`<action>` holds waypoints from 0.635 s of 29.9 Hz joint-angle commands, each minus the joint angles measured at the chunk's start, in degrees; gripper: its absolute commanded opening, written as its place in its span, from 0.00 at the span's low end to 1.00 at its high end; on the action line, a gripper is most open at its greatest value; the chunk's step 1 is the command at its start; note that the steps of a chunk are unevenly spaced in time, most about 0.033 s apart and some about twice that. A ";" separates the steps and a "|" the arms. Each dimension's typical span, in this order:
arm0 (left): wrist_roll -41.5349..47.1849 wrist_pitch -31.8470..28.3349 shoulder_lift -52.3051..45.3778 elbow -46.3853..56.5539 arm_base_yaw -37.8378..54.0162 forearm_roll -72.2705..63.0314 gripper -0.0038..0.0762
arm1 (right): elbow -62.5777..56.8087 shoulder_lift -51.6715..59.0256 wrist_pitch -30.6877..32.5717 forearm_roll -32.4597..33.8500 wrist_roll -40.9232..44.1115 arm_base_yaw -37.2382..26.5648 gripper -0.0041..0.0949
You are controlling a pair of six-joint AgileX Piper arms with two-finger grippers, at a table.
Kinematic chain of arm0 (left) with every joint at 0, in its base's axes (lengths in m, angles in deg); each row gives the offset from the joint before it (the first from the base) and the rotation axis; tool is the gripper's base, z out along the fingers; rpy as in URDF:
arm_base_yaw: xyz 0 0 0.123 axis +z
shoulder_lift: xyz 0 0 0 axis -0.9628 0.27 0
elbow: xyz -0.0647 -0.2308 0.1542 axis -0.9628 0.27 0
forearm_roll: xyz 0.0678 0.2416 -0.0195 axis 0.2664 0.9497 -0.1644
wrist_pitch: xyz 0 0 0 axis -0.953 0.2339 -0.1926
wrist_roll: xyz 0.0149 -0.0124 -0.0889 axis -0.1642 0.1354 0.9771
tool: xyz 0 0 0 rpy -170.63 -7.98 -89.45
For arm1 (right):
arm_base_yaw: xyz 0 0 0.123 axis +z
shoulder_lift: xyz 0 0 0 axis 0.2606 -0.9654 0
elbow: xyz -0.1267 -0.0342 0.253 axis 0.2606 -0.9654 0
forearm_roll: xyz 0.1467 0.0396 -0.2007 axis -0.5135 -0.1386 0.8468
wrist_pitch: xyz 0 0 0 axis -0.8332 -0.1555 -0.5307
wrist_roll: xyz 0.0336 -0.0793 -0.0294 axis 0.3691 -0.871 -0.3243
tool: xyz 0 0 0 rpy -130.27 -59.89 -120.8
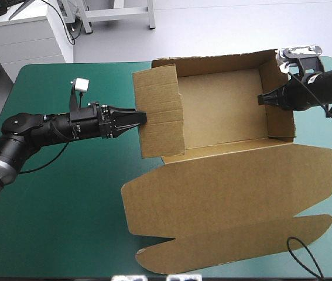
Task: Fold the box
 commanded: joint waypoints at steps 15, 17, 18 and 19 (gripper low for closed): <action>21.78 -18.00 -1.73 -17.64 -10.27 27.53 0.56 | 1.43 2.17 -10.44 3.88 9.78 7.76 0.03; 25.71 -18.39 -1.73 -18.75 -10.27 32.49 0.56 | 1.43 2.17 -10.65 3.10 9.92 7.77 0.03; 27.05 -18.53 -1.73 -19.32 -10.27 34.57 0.56 | 1.43 2.17 -10.65 3.10 9.92 7.77 0.03; 28.89 -18.78 -1.73 -19.80 -10.27 37.19 0.56 | 1.43 2.17 -10.65 3.10 9.92 7.77 0.03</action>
